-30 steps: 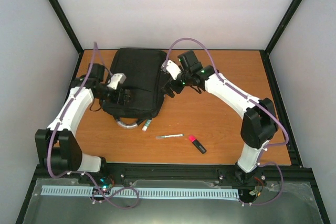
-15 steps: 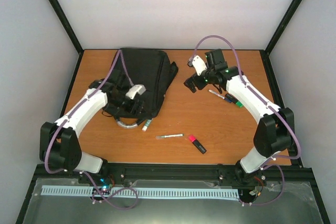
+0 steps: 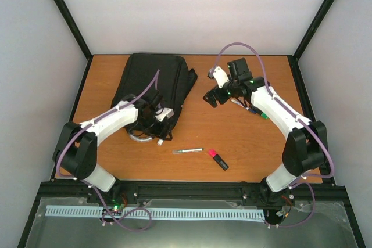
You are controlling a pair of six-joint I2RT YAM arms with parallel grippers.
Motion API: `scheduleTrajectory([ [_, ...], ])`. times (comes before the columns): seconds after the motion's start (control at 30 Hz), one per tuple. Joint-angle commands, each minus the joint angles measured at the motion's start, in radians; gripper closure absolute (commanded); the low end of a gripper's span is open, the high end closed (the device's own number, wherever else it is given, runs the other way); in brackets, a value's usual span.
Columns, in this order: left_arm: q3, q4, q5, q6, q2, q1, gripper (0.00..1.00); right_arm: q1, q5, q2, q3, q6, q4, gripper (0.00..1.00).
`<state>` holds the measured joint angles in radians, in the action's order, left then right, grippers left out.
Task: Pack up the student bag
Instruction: Pick up the stationery from the center of the board.
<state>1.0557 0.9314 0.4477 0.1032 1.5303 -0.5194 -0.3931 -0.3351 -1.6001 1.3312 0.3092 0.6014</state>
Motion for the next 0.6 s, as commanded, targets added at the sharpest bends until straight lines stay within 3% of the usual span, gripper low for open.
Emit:
scheduleTrajectory([
  [0.0, -0.008, -0.042, -0.159, 0.105, 0.021, -0.026, 0.39, 0.006, 0.011, 0.063, -0.039, -0.016, -0.017, 0.00],
  [0.23, -0.022, -0.053, -0.274, 0.124, 0.065, -0.091, 0.46, 0.005, 0.009, 0.088, -0.076, -0.014, -0.023, 0.00],
  [0.57, -0.027, -0.080, -0.394, 0.149, 0.125, -0.094, 0.56, 0.005, 0.015, 0.083, -0.080, -0.043, -0.062, 0.00],
])
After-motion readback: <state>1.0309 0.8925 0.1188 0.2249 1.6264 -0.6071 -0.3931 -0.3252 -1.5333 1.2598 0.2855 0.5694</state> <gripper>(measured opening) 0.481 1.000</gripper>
